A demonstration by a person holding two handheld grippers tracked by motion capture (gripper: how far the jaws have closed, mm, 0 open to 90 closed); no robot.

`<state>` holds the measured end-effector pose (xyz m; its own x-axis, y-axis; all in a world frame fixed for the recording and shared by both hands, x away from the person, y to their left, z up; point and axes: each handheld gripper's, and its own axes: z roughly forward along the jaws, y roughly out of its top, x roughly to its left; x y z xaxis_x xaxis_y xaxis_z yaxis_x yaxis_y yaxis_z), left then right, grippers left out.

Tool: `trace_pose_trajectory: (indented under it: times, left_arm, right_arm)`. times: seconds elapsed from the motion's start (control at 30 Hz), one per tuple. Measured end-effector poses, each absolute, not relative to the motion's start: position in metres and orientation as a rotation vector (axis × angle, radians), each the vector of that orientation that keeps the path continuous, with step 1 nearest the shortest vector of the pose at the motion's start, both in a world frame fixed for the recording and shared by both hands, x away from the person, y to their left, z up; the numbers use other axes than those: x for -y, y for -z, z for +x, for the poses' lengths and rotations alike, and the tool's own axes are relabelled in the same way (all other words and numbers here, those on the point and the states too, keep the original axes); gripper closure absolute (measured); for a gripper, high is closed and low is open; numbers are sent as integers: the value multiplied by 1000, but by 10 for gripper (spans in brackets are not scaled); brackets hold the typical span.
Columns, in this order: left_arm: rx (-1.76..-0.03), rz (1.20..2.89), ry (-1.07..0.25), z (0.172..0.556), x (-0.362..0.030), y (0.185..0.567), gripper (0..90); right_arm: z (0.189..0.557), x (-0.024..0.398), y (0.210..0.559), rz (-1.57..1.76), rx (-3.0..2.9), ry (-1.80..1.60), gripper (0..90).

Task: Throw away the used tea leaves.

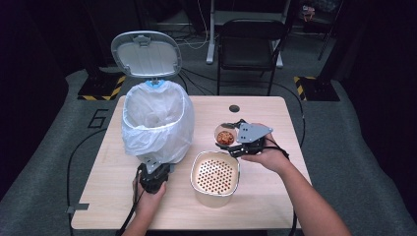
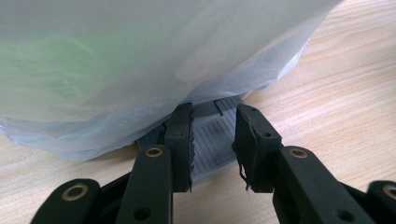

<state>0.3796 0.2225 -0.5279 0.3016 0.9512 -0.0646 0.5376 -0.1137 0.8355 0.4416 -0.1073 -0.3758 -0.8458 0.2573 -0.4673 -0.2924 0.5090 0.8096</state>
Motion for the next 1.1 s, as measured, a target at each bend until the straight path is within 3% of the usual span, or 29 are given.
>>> trace_pose_trajectory:
  times: [1.1]
  left_arm:
    - [-1336, 1778, -645, 380, -223, 528, 674]
  right_arm:
    - [383, 75, 394, -595, -1807, -714, 378]
